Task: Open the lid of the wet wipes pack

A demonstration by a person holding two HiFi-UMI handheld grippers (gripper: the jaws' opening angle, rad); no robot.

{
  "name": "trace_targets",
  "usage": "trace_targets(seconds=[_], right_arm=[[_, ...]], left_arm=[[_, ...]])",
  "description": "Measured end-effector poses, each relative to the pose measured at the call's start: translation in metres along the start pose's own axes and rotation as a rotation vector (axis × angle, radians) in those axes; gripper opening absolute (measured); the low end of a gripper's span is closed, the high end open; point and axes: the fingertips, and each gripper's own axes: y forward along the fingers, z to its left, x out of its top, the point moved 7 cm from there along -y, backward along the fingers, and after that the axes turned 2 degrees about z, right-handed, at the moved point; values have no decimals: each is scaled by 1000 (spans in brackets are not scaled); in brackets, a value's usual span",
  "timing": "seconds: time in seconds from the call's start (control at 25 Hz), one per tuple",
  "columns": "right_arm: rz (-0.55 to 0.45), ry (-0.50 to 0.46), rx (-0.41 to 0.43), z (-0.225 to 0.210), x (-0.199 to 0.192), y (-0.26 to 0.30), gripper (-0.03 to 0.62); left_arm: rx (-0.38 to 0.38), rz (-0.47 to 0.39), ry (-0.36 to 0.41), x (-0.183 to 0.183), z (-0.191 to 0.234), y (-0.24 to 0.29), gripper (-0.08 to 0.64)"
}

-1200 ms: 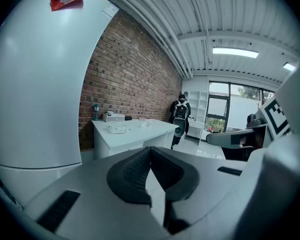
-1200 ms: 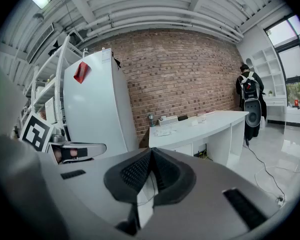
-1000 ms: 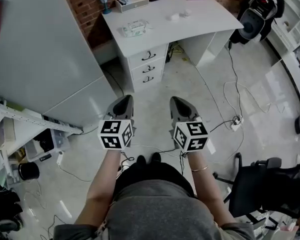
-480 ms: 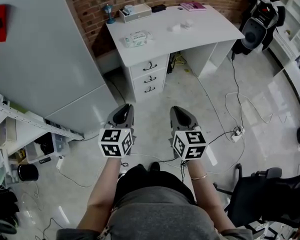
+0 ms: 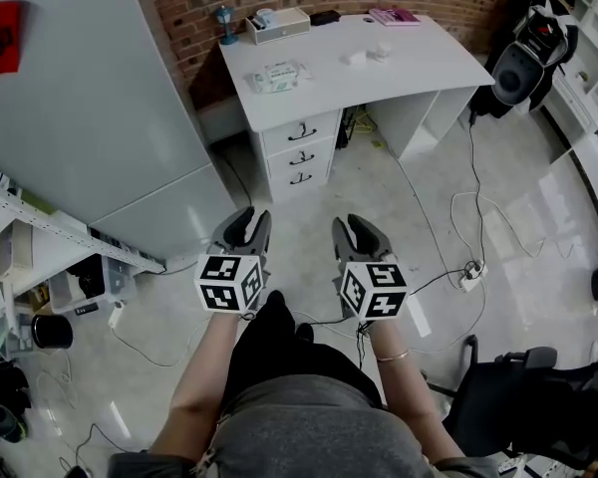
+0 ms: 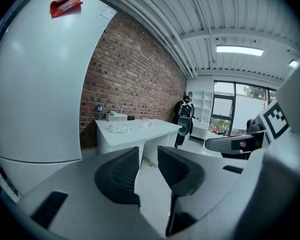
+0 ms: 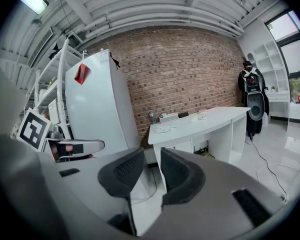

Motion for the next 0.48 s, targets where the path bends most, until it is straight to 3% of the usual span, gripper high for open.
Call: trace_targets(seconds=[0.48], right_arm=[[36, 3, 5, -9, 12, 63, 150]], left_arm=[[-4, 20, -18, 5, 41, 53, 130]])
